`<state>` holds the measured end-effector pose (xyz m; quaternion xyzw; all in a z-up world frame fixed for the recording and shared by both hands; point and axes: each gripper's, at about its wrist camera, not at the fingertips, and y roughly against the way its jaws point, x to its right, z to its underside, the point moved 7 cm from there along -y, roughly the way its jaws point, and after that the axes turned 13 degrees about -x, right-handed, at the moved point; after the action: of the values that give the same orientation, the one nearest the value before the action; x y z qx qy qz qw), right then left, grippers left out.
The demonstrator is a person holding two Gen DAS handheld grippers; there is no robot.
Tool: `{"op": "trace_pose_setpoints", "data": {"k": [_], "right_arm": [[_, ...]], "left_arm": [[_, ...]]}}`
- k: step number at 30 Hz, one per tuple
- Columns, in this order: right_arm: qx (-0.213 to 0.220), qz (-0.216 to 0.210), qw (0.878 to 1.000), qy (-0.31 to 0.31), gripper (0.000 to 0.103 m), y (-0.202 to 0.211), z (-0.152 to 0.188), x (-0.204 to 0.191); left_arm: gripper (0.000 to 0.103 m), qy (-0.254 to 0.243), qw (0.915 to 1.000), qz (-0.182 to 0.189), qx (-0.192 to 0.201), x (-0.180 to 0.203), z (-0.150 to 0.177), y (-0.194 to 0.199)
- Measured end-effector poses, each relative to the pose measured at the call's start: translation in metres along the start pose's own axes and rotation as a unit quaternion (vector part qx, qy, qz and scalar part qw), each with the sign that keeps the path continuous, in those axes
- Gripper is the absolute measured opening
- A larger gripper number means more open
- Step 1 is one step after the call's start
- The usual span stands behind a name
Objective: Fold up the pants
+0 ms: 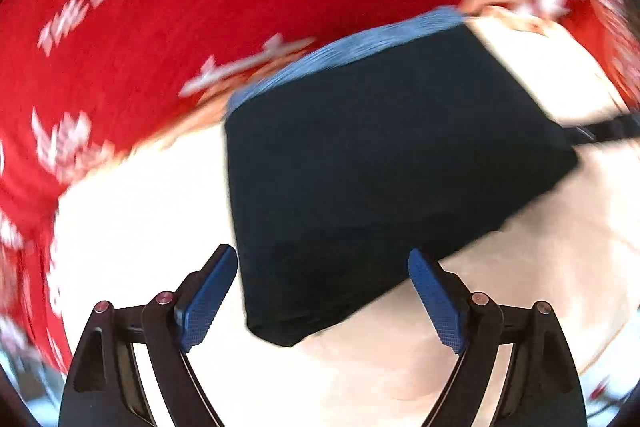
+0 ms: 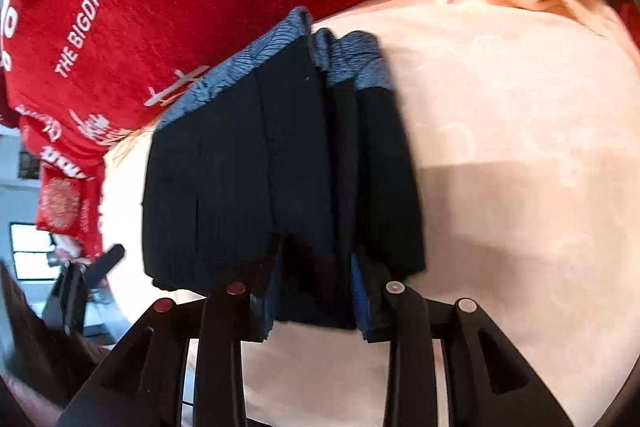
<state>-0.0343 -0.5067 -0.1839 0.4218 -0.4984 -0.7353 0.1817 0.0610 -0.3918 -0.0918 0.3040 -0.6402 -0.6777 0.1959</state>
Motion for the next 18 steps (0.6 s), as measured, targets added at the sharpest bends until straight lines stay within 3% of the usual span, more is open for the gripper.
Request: {"op": "trace_pose_setpoints", "data": {"k": [3,18], "right_arm": [[0.000,0.059,0.998,-0.002,0.048,0.003,0.010,0.004],[-0.035,0.158,0.987,0.014,0.051,0.004,0.035,-0.001]], "left_arm": [[0.088,0.034,0.9993,0.008,-0.012,-0.019,-0.001,-0.010],[0.088,0.046,0.9982,0.027,-0.028,-0.028,0.000,-0.010]]}}
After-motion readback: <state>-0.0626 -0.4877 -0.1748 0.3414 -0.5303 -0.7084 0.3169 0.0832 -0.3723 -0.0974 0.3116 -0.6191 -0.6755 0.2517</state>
